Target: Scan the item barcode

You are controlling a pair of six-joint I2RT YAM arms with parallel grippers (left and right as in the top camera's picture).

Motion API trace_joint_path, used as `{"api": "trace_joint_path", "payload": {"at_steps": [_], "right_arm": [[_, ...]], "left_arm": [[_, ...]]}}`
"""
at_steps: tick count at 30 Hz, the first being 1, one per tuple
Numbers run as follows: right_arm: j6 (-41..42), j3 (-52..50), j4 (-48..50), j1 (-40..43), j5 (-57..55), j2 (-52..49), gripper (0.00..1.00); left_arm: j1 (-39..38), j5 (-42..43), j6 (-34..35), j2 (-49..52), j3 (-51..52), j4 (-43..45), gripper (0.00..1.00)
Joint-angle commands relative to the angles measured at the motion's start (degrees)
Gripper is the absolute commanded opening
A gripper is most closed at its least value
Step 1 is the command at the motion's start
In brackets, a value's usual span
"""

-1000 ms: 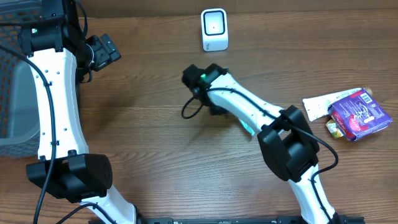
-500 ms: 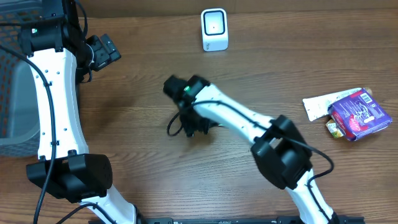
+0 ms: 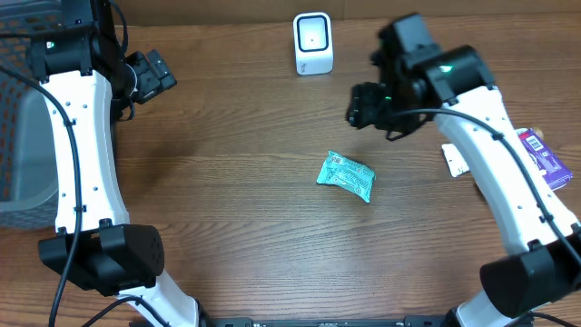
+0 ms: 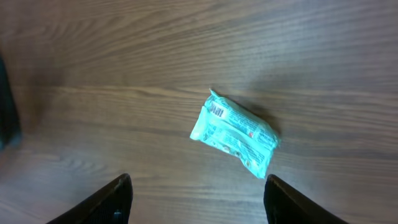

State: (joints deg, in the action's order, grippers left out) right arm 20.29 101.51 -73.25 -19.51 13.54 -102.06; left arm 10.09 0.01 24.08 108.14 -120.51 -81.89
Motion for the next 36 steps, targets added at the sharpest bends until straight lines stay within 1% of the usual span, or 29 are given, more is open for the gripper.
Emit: {"api": "trace_joint_path", "payload": {"at_steps": [1,4,6,7,9,13,18,19,21,23,26,33,36], "right_arm": [[-1.16,-12.39,5.7,3.32,10.73,-2.93,0.68],[0.35,-21.99,12.92,6.1,15.08,-2.93,0.68],[0.74,-31.3,20.17,9.51,18.38,-2.93,0.69],[0.7,-33.66,22.43,10.56,19.56,-2.93,0.7],[0.7,-36.81,25.83,11.93,20.92,-2.93,0.72],[0.68,-41.97,32.59,12.83,21.66,-2.95,0.79],[0.46,-48.09,41.66,12.33,24.52,-3.1,0.78],[0.46,-49.13,43.39,12.33,25.57,-3.19,0.77],[0.46,-50.36,46.12,12.35,28.24,-3.41,0.72],[0.46,-50.47,47.17,12.41,29.09,-3.5,0.63],[0.37,-50.47,48.63,12.33,29.51,-3.5,0.55],[-0.24,-50.47,51.8,12.2,31.74,-3.67,0.55],[2.62,-50.45,54.16,11.96,32.57,-4.59,0.55]], "left_arm": [[-0.37,-0.04,0.81,0.22,-0.35,0.04,1.0],[-0.37,-0.02,0.81,0.22,-0.35,0.04,0.99],[-0.37,-0.07,0.81,0.22,-0.35,0.04,1.0],[-0.37,-0.07,0.81,0.22,-0.35,0.04,1.0],[-0.37,-0.09,0.81,0.22,-0.35,0.04,1.0],[-0.37,-0.2,0.81,0.22,-0.35,0.04,1.0],[-0.37,-0.2,0.81,0.22,-0.35,0.04,1.0],[-0.37,-0.2,0.81,0.22,-0.35,0.04,0.99],[-0.37,-0.2,0.81,0.22,-0.35,0.04,0.99],[-0.37,-0.2,0.81,0.22,-0.35,0.04,1.0],[-0.37,-0.2,0.81,0.22,-0.35,0.04,1.0],[-0.37,-0.22,0.81,0.22,-0.35,0.04,1.0],[-0.37,-0.22,0.81,0.22,-0.35,0.04,1.0]]}}
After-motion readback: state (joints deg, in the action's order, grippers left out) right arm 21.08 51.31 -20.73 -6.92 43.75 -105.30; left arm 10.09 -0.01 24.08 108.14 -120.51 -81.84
